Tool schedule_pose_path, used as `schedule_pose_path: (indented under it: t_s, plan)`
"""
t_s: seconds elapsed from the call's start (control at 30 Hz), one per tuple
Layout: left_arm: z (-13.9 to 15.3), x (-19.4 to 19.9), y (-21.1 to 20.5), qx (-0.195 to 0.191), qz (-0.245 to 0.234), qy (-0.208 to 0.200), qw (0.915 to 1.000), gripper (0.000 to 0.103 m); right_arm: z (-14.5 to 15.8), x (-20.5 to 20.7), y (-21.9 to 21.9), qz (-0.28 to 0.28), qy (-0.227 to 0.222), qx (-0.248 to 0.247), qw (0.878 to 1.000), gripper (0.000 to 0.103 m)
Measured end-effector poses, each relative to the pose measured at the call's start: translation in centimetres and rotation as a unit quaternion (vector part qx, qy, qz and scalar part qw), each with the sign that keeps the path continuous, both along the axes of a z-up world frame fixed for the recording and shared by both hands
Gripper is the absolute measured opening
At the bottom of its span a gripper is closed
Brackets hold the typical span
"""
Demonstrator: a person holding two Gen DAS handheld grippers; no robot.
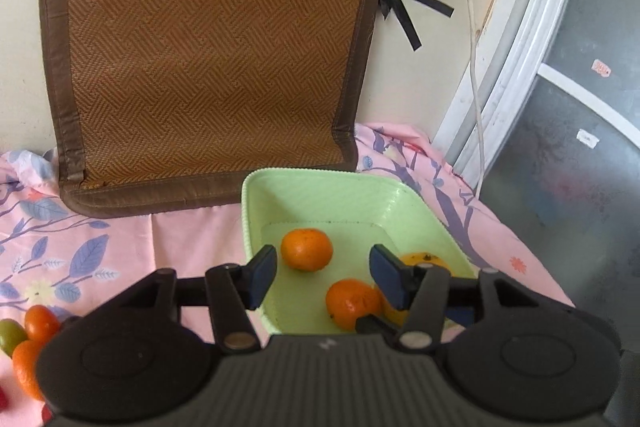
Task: Organize fruits
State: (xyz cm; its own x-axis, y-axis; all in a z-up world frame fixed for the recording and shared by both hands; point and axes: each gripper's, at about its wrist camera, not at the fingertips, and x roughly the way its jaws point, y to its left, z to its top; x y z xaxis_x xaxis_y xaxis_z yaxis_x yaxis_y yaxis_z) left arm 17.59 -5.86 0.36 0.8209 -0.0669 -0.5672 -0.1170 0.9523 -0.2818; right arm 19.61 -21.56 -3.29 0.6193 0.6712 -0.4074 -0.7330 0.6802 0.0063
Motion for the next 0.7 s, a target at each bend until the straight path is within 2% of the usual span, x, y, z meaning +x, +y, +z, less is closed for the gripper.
schedule_pose_path:
  t_s: [0.17,0.3,0.43,0.53,0.63,0.7]
  plan:
    - [2.1,-5.8,1.4,-0.017,0.018,-0.045,0.9987,0.053,1.0,-1.7,-0.5,0.008,-0.011,0.011,1.0,0.044]
    - [2.5,-12.6,4.2,-0.008,0.063,-0.075,0.9951,0.056,1.4,-4.0,-1.3,0.035,-0.002,0.032,0.999,0.044]
    - [1.3,-18.2,8.0,0.027,0.144,-0.054,0.9877,0.056,0.3,-6.0,-0.3,0.086,0.052,0.034,0.994,0.043]
    - [-0.2,-20.7,10.6,0.029,0.187,-0.026,0.9816,0.056,-0.8,-7.0,1.4,0.114,0.091,0.028,0.989,0.039]
    - [-1.5,-22.3,12.4,0.022,0.208,-0.018,0.9776,0.056,-1.3,-7.9,3.2,0.131,0.11,0.02,0.985,0.039]
    - [-2.3,-22.5,13.2,0.025,0.212,-0.012,0.9769,0.056,-1.4,-8.8,4.3,0.142,0.105,0.011,0.984,0.039]
